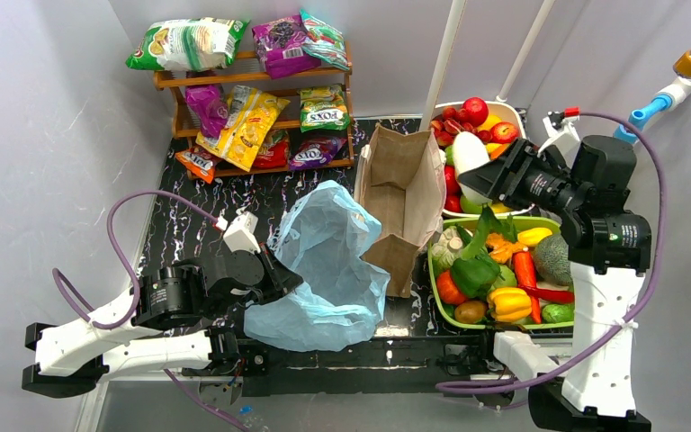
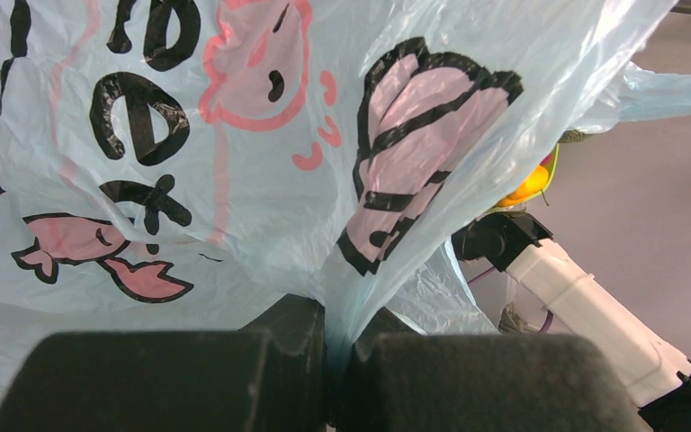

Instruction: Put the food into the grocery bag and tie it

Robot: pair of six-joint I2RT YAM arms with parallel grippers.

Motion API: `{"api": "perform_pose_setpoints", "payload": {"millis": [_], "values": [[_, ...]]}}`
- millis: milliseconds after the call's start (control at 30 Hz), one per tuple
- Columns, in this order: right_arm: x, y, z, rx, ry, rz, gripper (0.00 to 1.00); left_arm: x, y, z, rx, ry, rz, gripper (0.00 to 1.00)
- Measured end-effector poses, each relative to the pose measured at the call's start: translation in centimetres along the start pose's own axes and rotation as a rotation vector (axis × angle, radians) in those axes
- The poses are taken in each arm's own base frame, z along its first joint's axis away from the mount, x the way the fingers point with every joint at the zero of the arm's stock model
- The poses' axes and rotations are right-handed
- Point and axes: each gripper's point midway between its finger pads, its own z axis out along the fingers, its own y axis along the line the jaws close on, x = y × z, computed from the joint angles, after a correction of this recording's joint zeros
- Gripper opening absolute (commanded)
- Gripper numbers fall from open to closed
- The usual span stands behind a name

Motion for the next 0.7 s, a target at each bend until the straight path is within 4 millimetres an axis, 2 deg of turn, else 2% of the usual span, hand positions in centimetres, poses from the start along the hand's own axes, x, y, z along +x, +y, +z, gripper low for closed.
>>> {"api": "perform_pose_setpoints", "payload": {"millis": [167, 333, 433, 500, 600, 700], "values": [[0.2, 7.4, -1.6, -0.348, 0.045, 0.0, 0.39, 0.0, 0.0, 0.0, 0.0, 0.0, -0.004, 0.0], [3.2, 14.5, -4.9, -0.629, 0.176, -0.093, 0.34, 0.0, 0.0, 0.0, 0.0, 0.0, -0.005, 0.0], [4.9, 17.4, -6.4, -0.736, 0.248, -0.142, 0.32, 0.0, -0.1, 0.0, 0.0, 0.0, -0.011, 0.0], [6.2, 18.7, -6.7, -0.775, 0.301, -0.158, 0.28, 0.0, -0.1, 0.0, 0.0, -0.001, -0.015, 0.0], [8.0, 20.0, -5.8, -0.775, 0.374, -0.164, 0.26, 0.1, -0.1, 0.2, 0.002, -0.001, -0.021, 0.0], [9.6, 20.7, -3.8, -0.731, 0.425, -0.161, 0.24, 0.2, 0.0, 0.4, 0.0, -0.001, -0.026, 0.0]]}}
